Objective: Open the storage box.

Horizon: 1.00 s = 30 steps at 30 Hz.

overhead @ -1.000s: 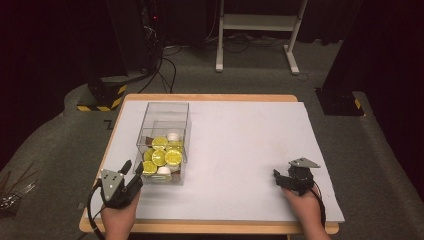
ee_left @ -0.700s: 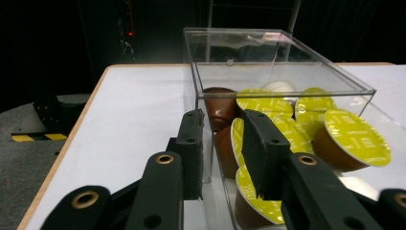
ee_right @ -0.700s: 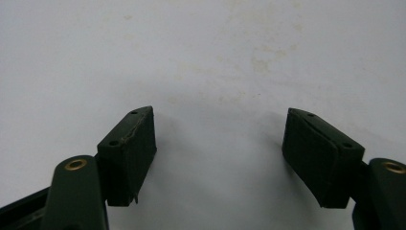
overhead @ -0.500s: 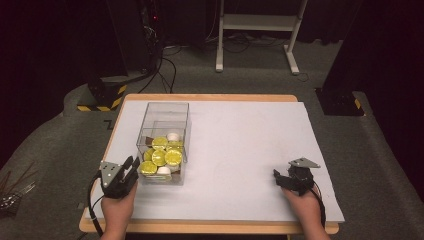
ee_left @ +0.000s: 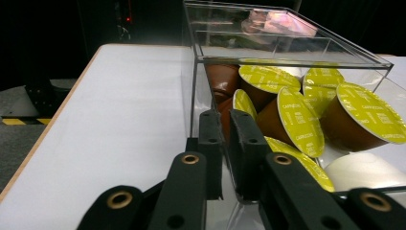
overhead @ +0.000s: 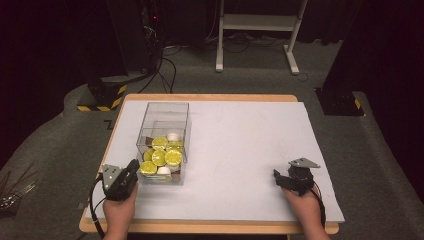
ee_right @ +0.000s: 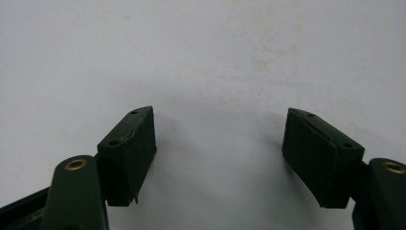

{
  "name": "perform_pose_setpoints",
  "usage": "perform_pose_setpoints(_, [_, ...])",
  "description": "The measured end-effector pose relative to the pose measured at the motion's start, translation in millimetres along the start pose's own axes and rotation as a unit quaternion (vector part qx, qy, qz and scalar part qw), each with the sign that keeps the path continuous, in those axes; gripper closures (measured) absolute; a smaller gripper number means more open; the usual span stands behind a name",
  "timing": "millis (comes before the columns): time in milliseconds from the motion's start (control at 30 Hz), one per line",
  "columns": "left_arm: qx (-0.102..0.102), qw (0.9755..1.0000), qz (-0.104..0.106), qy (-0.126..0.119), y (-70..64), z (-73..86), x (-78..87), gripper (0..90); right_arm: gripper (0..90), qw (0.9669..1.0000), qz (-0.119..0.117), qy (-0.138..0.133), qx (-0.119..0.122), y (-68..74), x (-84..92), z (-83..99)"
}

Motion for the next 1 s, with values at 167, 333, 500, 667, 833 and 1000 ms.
perform_pose_setpoints(167, [-0.005,1.0000,-0.003,0.000,-0.2,0.2,0.0,85.5,27.2,1.0000,0.000,0.000,0.000,0.0,0.0,0.0])
perform_pose_setpoints(333, [-0.004,1.0000,-0.007,-0.004,1.1,-0.8,-1.3,86.2,27.3,1.0000,0.000,0.000,0.001,-0.2,-0.1,-0.1])
perform_pose_setpoints(500, [-0.001,0.9999,-0.014,-0.003,2.1,0.4,-3.5,85.8,27.3,1.0000,0.000,0.000,0.000,0.0,0.0,0.0])
perform_pose_setpoints(667, [-0.011,0.9996,-0.023,-0.008,0.8,1.0,-2.0,88.2,27.2,1.0000,0.000,0.000,0.000,0.0,0.0,0.0])
perform_pose_setpoints(833, [-0.011,0.9996,-0.026,-0.009,0.8,1.3,1.3,88.8,27.3,1.0000,0.000,-0.001,0.001,-0.2,-0.1,-0.1])
perform_pose_setpoints(1000, [-0.006,0.9996,-0.027,-0.007,2.4,1.8,9.2,88.9,27.2,1.0000,0.000,-0.001,0.001,-0.2,-0.1,-0.1])
Point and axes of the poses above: each handheld gripper's, and its own axes: x roughly backward along the jaws, z roughly out of its underside, y roughly to its left, the point moved 9 cm from there along -x, roughly forward along the jaws, and after that the axes turned 6 degrees about -z, right-handed, at the moved point
